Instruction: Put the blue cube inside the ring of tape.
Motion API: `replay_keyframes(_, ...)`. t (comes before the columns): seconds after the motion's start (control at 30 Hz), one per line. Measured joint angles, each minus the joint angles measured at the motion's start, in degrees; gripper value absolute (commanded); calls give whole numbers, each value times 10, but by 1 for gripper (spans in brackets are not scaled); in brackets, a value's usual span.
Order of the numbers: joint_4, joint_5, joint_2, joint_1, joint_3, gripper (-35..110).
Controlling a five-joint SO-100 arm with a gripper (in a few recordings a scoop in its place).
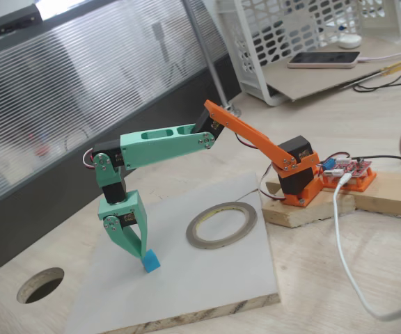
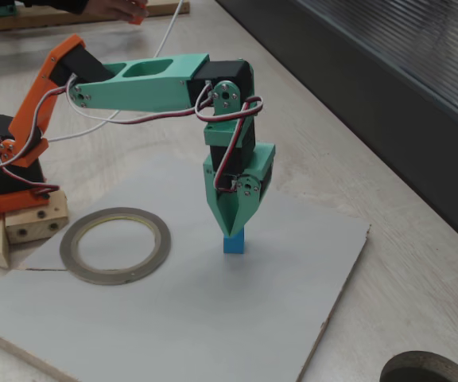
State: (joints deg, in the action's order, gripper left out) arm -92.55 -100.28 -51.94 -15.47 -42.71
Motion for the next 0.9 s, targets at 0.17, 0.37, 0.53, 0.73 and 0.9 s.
replay_keyframes(0.17,0,0,0,0,0,-1)
replay_keyframes(0.37,0,0,0,0,0,-1)
replay_keyframes(0.53,-1,0,4,0,0,-1)
replay_keyframes(0.73,3,0,5,-1,0,-1)
replay_keyframes(0.9,-1,0,5,-2,0,-1)
